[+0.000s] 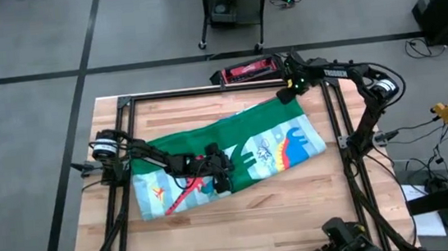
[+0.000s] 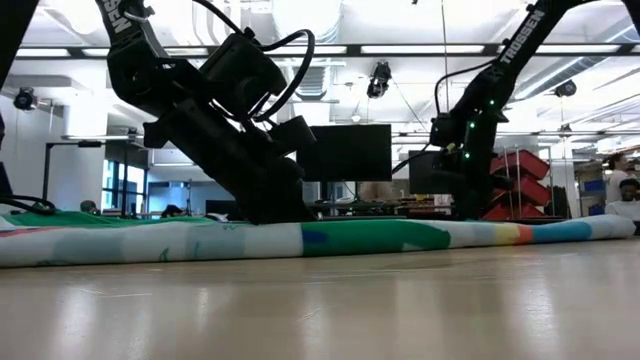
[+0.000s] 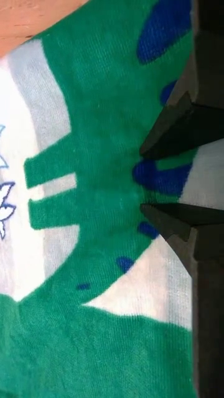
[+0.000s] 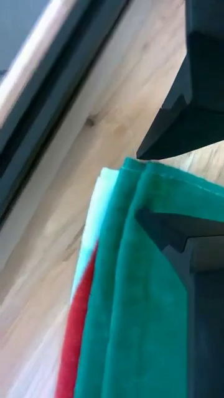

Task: Roll towel
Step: Fold the multi-color dinosaur print towel

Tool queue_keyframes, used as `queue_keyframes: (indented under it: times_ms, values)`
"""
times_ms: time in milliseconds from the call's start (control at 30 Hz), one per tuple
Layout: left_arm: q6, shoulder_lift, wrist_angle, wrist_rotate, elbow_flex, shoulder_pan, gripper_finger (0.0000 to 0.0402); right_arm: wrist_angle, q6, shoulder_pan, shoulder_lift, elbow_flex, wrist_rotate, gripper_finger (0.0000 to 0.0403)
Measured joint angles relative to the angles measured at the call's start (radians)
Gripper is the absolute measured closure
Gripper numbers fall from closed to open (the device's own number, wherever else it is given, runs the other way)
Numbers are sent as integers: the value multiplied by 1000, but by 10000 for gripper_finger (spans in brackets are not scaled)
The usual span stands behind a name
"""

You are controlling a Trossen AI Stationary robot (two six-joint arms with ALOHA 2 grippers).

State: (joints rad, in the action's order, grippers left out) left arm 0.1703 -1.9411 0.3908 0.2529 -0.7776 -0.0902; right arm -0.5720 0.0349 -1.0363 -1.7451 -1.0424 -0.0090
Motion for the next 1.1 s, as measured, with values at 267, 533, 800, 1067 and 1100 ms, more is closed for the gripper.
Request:
queue_keyframes:
  times_ms: [267, 533, 800, 1067, 1100]
  values:
    - [0, 0, 0, 0, 0, 0, 283, -44, 10, 2, 0, 0, -18, 320]
    - [0, 0, 2, 0, 0, 0, 283, -60, -16, 2, 0, 0, -23, 391]
    - [0, 0, 2, 0, 0, 0, 283, -59, -59, 7, 2, 0, -26, 402]
    - [0, 0, 2, 1, 0, -1, 283, -48, -74, 46, 38, 0, -52, 403]
    - [0, 0, 3, 1, 0, -1, 283, -44, -74, 49, 49, 0, -51, 403]
